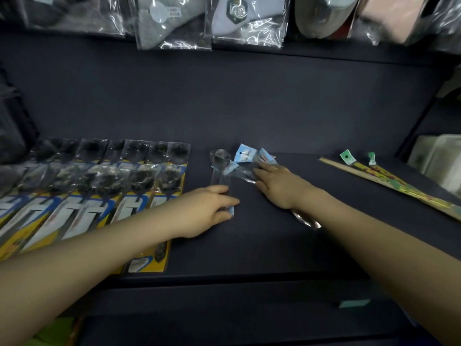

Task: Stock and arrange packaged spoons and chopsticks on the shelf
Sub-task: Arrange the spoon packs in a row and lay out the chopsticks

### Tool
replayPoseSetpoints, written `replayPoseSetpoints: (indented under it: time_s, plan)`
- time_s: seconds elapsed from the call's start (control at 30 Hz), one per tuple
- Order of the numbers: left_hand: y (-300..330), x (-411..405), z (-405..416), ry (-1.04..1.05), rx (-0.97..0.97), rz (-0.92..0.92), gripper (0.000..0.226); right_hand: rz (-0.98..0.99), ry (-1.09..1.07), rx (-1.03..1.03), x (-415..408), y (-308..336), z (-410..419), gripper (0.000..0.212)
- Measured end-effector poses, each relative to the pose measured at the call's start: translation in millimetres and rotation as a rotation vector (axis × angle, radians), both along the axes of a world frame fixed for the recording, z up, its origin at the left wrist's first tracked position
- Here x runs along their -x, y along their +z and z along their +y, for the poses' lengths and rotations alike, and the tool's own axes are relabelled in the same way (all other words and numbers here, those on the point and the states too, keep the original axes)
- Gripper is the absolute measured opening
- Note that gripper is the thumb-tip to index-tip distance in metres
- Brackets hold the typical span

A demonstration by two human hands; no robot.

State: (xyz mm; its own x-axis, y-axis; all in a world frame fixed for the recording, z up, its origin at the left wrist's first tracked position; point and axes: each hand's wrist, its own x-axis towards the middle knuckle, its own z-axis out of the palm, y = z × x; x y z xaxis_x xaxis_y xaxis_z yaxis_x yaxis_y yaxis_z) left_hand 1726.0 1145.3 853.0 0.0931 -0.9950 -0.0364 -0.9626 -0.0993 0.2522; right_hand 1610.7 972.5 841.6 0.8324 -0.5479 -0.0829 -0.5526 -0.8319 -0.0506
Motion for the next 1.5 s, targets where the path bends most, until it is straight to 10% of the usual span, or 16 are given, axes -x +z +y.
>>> replayPoseSetpoints:
  time_s: [0.4,0.7,0.9,1.1,1.33,1.5]
  plan:
    - [1,4,-30,0.078,0.032,0.011,0.042,-0.202,-0.374,0.171,-5,13,-24,0.038]
    - [23,18,-38,0.258,0.25,0.494,0.034,-1.109,-0.117,-1.084,29,69,-4,0.019]
    - [28,60,-38,0.264,-0.074,0.961,0.072,-1.272,0.061,-1.169,39,70,0,0.018]
    - [35,55,-63,0.357,0.238,1.661,0.052,-1.184,0.376,-0.981,52,52,6,0.025]
    - [31,59,-69,0.515,0.434,1.444,0.012,-0.802,0.376,-0.696,82,33,8,0.039]
    - [30,65,-71,0.538,0.606,1.331,0.015,-0.678,0.212,-1.172,105,36,-3,0.027]
